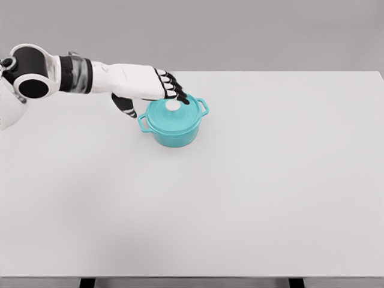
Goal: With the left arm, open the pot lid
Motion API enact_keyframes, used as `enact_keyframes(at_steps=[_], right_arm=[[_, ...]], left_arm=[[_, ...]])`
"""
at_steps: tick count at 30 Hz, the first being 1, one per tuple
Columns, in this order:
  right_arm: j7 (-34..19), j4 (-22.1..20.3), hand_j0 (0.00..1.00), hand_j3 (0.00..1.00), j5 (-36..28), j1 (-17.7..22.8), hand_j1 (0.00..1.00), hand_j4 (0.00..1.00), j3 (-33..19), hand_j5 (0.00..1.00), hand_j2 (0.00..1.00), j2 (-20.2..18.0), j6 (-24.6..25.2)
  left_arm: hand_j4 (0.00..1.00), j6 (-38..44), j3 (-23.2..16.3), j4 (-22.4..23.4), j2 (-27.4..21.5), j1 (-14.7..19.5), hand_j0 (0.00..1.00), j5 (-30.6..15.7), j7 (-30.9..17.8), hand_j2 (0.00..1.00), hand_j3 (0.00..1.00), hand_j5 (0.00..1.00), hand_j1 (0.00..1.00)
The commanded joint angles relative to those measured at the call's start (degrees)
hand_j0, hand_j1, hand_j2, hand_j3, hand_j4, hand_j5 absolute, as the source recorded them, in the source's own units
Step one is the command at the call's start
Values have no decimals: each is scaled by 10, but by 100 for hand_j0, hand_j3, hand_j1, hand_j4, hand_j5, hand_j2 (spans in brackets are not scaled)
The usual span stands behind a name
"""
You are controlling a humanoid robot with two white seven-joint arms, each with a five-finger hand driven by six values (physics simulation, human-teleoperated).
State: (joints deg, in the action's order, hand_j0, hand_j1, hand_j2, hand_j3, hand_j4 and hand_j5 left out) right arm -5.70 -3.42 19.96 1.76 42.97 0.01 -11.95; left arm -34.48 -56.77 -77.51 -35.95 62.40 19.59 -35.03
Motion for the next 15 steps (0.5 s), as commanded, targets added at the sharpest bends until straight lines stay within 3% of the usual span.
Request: enact_keyframes(at_steps=[1,7,12,15], right_arm=[[0,0,100,100,0,0,100,100,0,100,100,0,0],[0,0,100,100,0,0,100,100,0,100,100,0,0],[0,0,100,100,0,0,100,100,0,100,100,0,0],[0,0,100,100,0,0,100,100,0,100,100,0,0]], left_arm=[[100,20,-9,20,8,1,100,-5,0,100,100,100,100],[100,35,-18,29,35,25,100,-3,0,100,100,100,100],[97,52,-50,111,71,43,97,3,0,97,97,97,97],[91,51,-62,115,72,44,91,3,0,91,91,91,91]])
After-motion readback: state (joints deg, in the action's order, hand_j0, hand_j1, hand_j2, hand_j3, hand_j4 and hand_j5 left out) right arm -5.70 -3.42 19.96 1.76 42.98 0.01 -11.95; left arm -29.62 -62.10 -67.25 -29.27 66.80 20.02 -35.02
